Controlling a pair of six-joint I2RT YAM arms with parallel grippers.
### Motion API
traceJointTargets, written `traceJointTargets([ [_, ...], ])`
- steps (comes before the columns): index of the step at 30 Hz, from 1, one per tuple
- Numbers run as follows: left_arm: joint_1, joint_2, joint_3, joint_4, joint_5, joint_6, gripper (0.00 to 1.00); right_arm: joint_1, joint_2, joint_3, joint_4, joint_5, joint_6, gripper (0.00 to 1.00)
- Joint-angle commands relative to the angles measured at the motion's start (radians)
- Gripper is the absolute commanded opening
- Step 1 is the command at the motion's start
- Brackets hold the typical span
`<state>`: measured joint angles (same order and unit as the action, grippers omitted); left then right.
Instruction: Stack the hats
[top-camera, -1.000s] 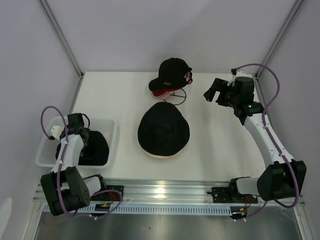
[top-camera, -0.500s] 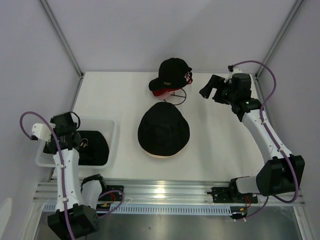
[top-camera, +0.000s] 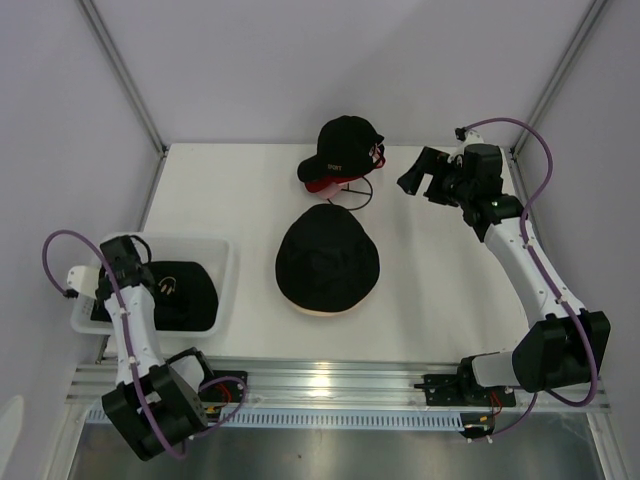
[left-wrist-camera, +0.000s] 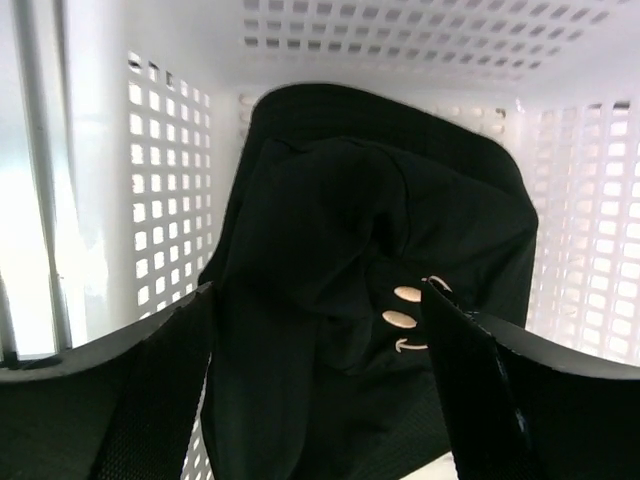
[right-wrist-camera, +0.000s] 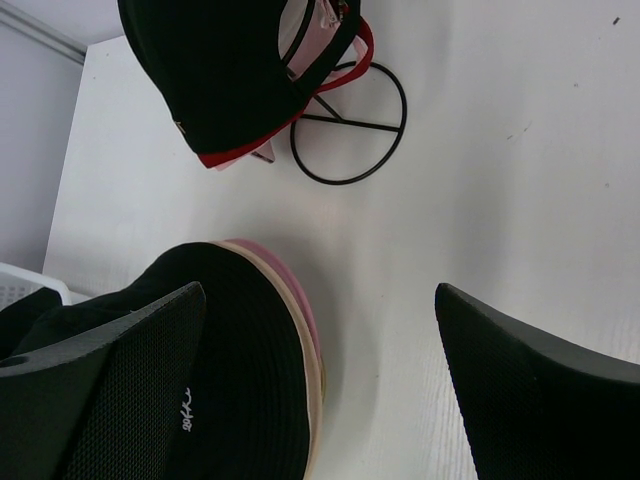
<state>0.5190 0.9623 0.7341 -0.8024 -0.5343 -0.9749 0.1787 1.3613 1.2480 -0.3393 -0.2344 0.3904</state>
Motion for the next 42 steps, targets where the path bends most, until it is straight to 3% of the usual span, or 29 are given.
traceJointTargets([
  [1,0.032,-0.005,-0.036,0.064,0.078,0.027,0.83,0.001,-0.004,0.039,0.017,-0.013,-0.005,0.99],
  [4,0.045,0.015,-0.047,0.094,0.121,0.033,0.61,0.001,-0.001,0.042,0.013,-0.014,-0.008,1.00],
  [6,0.047,0.035,-0.032,0.092,0.138,0.053,0.32,0.002,-0.007,0.041,0.010,-0.010,-0.012,0.99],
  [7,0.046,0.029,-0.018,0.092,0.152,0.064,0.05,-0.001,-0.014,0.038,0.011,-0.002,-0.012,0.99],
  [8,0.046,0.015,-0.006,0.092,0.155,0.073,0.03,0.002,-0.019,0.037,0.010,0.004,-0.015,1.00],
  [12,0.046,-0.140,0.033,0.173,0.307,0.270,0.01,-0.008,-0.039,0.039,0.022,-0.012,-0.004,0.99],
  [16,-0.009,-0.183,0.290,0.101,0.526,0.435,0.01,-0.033,-0.041,0.053,0.060,-0.082,0.034,0.99],
  [17,-0.025,-0.183,0.357,0.101,0.656,0.462,0.01,-0.033,-0.041,0.059,0.065,-0.086,0.036,1.00],
  [20,-0.086,-0.172,0.516,0.094,0.845,0.508,0.01,-0.035,-0.045,0.067,0.097,-0.111,0.048,0.99],
  [24,-0.209,-0.186,0.629,0.142,0.916,0.502,0.01,-0.035,-0.048,0.099,0.189,-0.262,0.111,0.99],
  [30,-0.417,-0.171,0.599,0.385,1.044,0.341,0.01,-0.028,-0.074,0.091,0.383,-0.419,0.226,0.99],
  [36,-0.690,-0.021,0.697,0.485,1.054,0.321,0.01,0.013,-0.116,0.057,0.470,-0.467,0.289,0.99],
  [42,-0.844,0.119,0.757,0.437,1.094,0.366,0.01,0.113,-0.154,0.048,0.439,-0.438,0.251,0.99],
])
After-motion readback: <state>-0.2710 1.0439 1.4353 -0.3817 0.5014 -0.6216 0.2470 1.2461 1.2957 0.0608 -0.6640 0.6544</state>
